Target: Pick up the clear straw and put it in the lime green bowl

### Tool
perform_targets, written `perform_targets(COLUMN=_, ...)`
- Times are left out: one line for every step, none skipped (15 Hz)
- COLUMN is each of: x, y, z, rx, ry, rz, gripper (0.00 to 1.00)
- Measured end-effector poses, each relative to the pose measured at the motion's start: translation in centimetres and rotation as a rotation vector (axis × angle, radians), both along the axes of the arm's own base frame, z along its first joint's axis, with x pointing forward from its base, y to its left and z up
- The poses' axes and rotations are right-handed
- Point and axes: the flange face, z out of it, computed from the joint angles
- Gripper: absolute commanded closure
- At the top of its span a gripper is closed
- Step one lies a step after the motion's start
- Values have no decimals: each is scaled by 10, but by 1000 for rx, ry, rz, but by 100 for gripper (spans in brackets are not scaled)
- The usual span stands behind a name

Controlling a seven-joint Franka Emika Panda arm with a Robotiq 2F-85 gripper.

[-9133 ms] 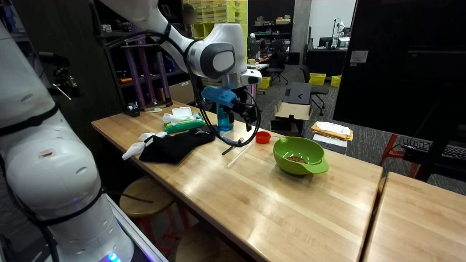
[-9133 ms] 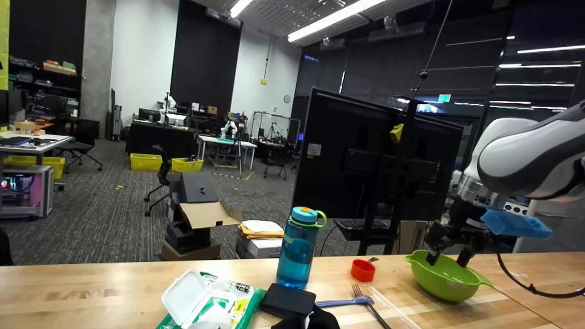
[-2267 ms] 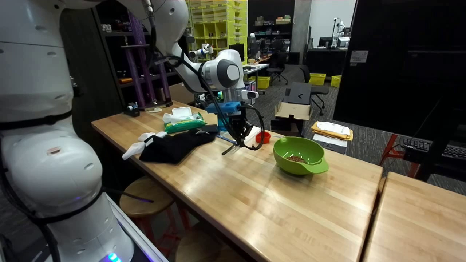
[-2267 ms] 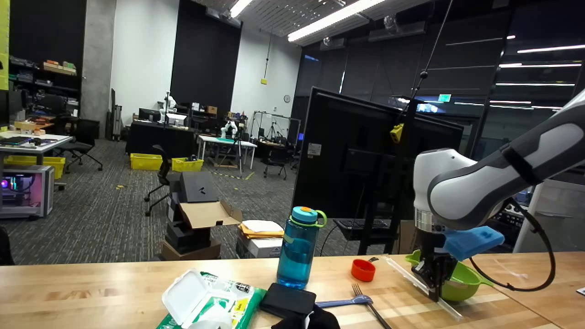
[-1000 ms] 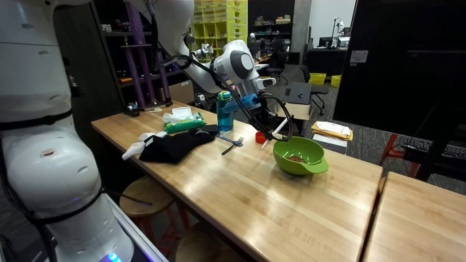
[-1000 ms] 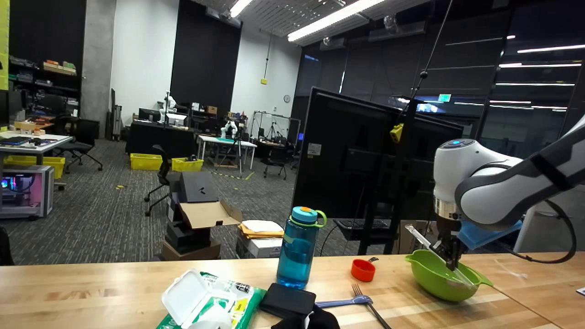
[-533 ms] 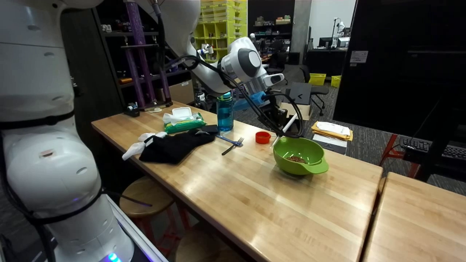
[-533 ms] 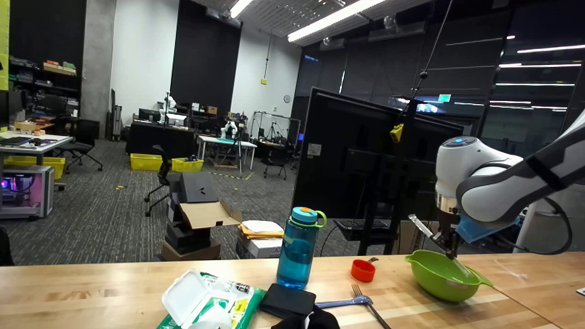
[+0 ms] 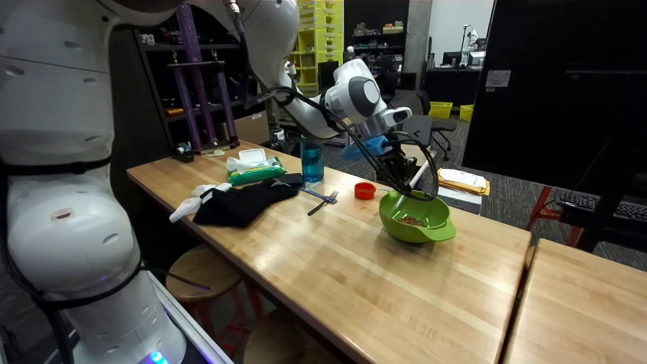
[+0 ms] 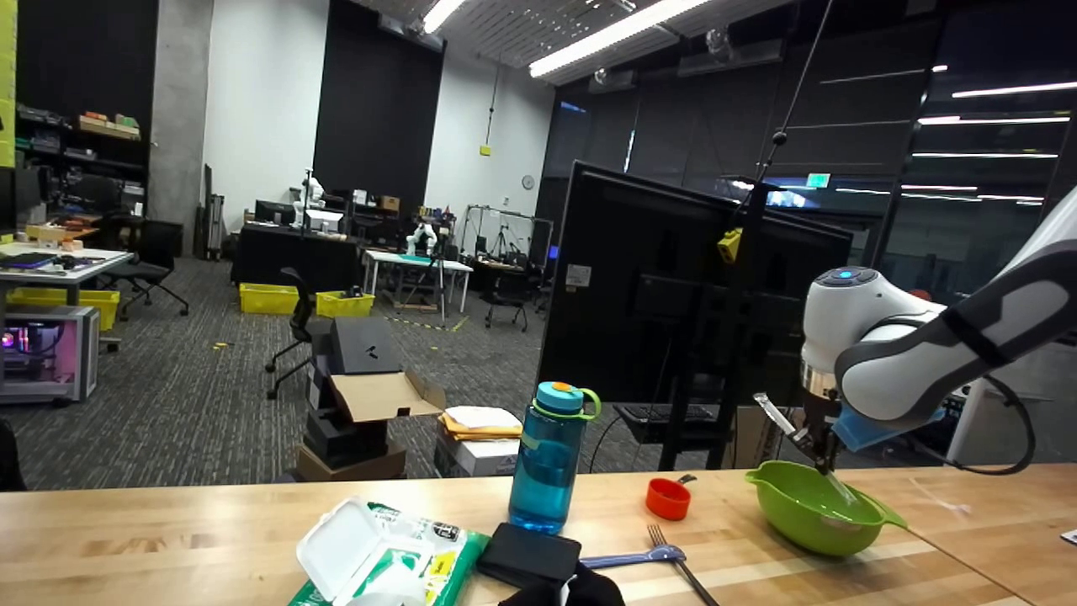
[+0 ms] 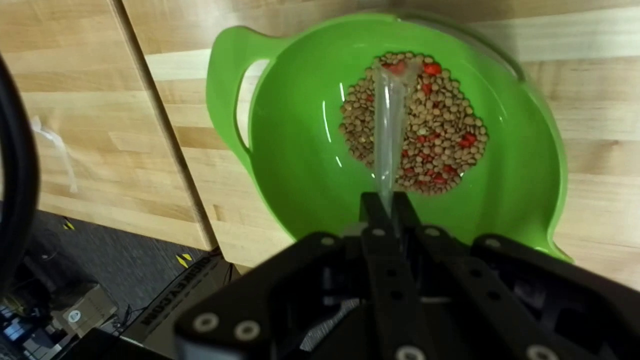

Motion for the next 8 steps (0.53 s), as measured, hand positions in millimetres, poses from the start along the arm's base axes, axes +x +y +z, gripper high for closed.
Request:
perform_targets(x=5, y=0, z=0, rx=-4, ry=-7, rz=5, gripper=98)
perform_targets(x=11, y=1, z=-1, rx=-9, ry=-14, rz=10, gripper=98)
perform_targets(x=15, y=2, z=-1, rx=-14, ry=-21, rz=14, gripper=98)
perform_targets(x=19, y=2, z=-3, rx=-21, ry=-23, rz=18, gripper=98)
perform_targets(x=22, y=2, z=-7, rx=-26, ry=-23, rz=23, gripper=98)
perform_targets(x=24, y=2, z=-11, rx=-26, ry=-19, rz=26, gripper=98)
perform_targets(x=25, y=2, z=-17, rx=-26, ry=-15, rz=29, gripper=98)
perform_targets(x=26, y=2, z=-24, rx=-24, ry=-8, rz=32, gripper=98)
